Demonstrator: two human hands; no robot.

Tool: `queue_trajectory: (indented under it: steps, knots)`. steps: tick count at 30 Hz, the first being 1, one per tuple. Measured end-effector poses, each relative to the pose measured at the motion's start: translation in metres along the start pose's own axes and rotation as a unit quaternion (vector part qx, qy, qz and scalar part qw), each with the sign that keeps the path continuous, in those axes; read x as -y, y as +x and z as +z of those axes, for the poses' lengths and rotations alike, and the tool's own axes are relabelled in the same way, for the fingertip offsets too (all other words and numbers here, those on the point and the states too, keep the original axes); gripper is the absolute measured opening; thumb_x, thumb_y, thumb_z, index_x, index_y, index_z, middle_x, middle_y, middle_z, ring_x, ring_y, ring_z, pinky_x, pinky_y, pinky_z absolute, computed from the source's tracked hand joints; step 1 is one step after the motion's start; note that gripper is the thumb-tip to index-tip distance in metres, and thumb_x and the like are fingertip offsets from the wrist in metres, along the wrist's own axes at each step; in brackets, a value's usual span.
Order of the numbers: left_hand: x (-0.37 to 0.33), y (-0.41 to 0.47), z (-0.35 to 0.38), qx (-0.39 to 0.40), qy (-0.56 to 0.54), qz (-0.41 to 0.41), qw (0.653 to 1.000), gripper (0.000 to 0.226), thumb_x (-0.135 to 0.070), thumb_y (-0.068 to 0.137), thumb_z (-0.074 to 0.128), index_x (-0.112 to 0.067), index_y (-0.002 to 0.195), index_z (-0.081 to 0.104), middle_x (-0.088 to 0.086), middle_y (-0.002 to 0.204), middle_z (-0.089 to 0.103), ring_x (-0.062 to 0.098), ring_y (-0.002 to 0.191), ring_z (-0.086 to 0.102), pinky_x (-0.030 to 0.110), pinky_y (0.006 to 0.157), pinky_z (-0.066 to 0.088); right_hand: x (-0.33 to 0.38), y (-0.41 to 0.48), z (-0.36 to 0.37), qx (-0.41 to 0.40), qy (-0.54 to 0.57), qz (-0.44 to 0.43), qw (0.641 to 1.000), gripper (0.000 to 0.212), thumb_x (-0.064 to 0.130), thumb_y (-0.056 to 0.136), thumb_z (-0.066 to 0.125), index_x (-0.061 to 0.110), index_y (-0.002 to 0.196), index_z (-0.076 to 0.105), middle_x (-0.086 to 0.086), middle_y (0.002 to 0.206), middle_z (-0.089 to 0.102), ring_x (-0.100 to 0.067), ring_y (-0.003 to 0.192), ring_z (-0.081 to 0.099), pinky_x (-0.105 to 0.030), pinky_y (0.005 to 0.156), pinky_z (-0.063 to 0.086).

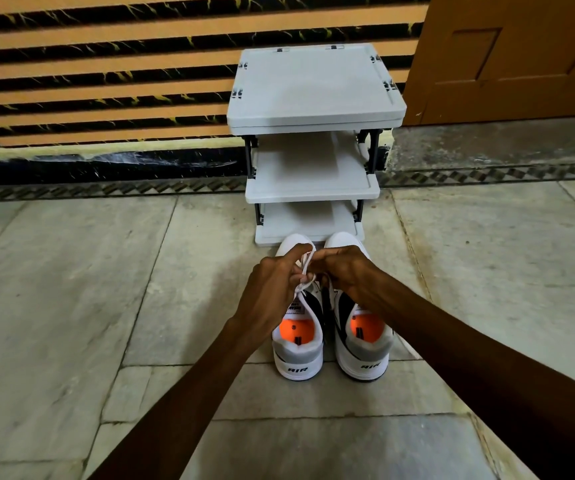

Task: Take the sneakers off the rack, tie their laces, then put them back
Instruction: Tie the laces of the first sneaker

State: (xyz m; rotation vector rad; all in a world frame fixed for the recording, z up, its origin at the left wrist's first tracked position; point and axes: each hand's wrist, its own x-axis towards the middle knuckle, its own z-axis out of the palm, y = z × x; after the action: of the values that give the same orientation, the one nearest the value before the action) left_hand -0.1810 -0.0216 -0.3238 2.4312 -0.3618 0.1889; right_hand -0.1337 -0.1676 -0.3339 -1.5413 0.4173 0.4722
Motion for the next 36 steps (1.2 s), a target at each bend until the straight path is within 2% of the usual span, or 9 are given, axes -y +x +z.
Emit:
queue_trajectory:
  steps: [4, 10, 14, 20, 22, 26, 32, 34, 36]
  knots:
    - [0.002, 0.001, 0.002, 0.027, 0.034, -0.010, 0.999, 0.048, -0.007, 0.085, 0.059, -0.026, 0.129, 0.053, 0.006, 0.079, 0.072, 0.019, 0.074, 0.069, 0.034, 0.068, 0.057, -0.003, 0.002, 0.001, -0.001, 0.028, 0.010, 1.000, 0.032, -0.004, 0.071, 0.075, -0.009, 0.103, 0.070, -0.020, 0.074, 0.065, -0.016, 0.047, 0.052, -0.023, 0.046, 0.044]
    - [0.008, 0.003, 0.002, 0.030, 0.030, -0.040, 0.998, 0.051, -0.013, 0.083, 0.061, -0.034, 0.128, 0.048, 0.004, 0.079, 0.070, 0.023, 0.075, 0.067, 0.040, 0.070, 0.057, 0.000, -0.002, 0.000, 0.047, 0.067, -0.001, 0.997, 0.034, -0.009, 0.087, 0.060, 0.001, 0.119, 0.054, -0.013, 0.072, 0.061, -0.012, 0.043, 0.053, -0.019, 0.037, 0.043]
    - [0.015, 0.004, 0.000, 0.047, 0.008, -0.051, 0.998, 0.046, -0.019, 0.081, 0.066, -0.039, 0.120, 0.049, 0.000, 0.084, 0.072, 0.019, 0.077, 0.069, 0.042, 0.071, 0.058, 0.000, -0.007, -0.002, 0.099, 0.066, -0.019, 0.993, 0.035, -0.005, 0.088, 0.063, 0.004, 0.119, 0.050, -0.011, 0.079, 0.064, -0.017, 0.064, 0.060, -0.024, 0.056, 0.048]
    - [0.016, 0.003, -0.001, 0.060, 0.026, -0.028, 0.997, 0.043, -0.011, 0.082, 0.061, -0.032, 0.117, 0.050, 0.001, 0.085, 0.071, 0.021, 0.072, 0.066, 0.039, 0.066, 0.056, 0.002, -0.008, 0.002, 0.097, -0.086, -0.089, 0.988, 0.041, -0.001, 0.082, 0.071, 0.006, 0.113, 0.045, -0.004, 0.074, 0.064, -0.011, 0.057, 0.066, -0.023, 0.052, 0.048]
    - [0.017, 0.003, -0.002, 0.075, 0.018, -0.031, 0.997, 0.042, -0.006, 0.081, 0.058, -0.031, 0.112, 0.046, 0.000, 0.082, 0.069, 0.020, 0.070, 0.066, 0.037, 0.064, 0.057, 0.004, -0.007, 0.003, 0.073, -0.170, -0.130, 0.974, 0.051, 0.002, 0.076, 0.078, 0.009, 0.113, 0.044, -0.005, 0.075, 0.063, -0.015, 0.063, 0.064, -0.030, 0.061, 0.055]
    - [0.019, 0.008, -0.006, 0.079, -0.004, -0.042, 0.996, 0.040, -0.001, 0.081, 0.059, -0.025, 0.108, 0.040, -0.001, 0.075, 0.065, 0.020, 0.066, 0.065, 0.036, 0.062, 0.056, 0.008, -0.016, 0.006, 0.027, -0.332, -0.272, 0.903, 0.064, 0.009, 0.065, 0.087, 0.014, 0.110, 0.041, -0.009, 0.078, 0.070, -0.017, 0.064, 0.064, -0.034, 0.059, 0.056]
    - [0.025, 0.011, -0.003, 0.080, -0.082, -0.079, 0.990, 0.046, 0.002, 0.081, 0.062, -0.022, 0.108, 0.034, -0.005, 0.069, 0.062, 0.004, 0.056, 0.057, 0.011, 0.049, 0.042, -0.004, -0.022, 0.016, -0.008, -0.529, -0.448, 0.720, 0.045, 0.013, 0.078, 0.068, 0.019, 0.111, 0.038, -0.011, 0.096, 0.068, -0.035, 0.080, 0.064, -0.036, 0.062, 0.050]
    - [0.028, 0.012, -0.003, 0.080, -0.102, -0.092, 0.987, 0.046, 0.001, 0.081, 0.067, -0.020, 0.110, 0.038, -0.001, 0.071, 0.067, 0.004, 0.060, 0.061, 0.011, 0.052, 0.044, -0.007, -0.020, 0.014, -0.010, -0.538, -0.479, 0.694, 0.051, 0.010, 0.075, 0.070, 0.024, 0.109, 0.035, -0.014, 0.094, 0.066, -0.038, 0.077, 0.063, -0.034, 0.057, 0.039]
    - [0.030, 0.014, -0.006, 0.092, -0.122, -0.113, 0.982, 0.041, 0.000, 0.082, 0.067, -0.018, 0.111, 0.045, 0.005, 0.077, 0.070, 0.008, 0.066, 0.064, 0.008, 0.057, 0.045, -0.007, -0.021, 0.011, -0.009, -0.524, -0.495, 0.693, 0.051, 0.003, 0.068, 0.071, 0.024, 0.100, 0.037, -0.015, 0.086, 0.065, -0.038, 0.071, 0.063, -0.033, 0.055, 0.034]
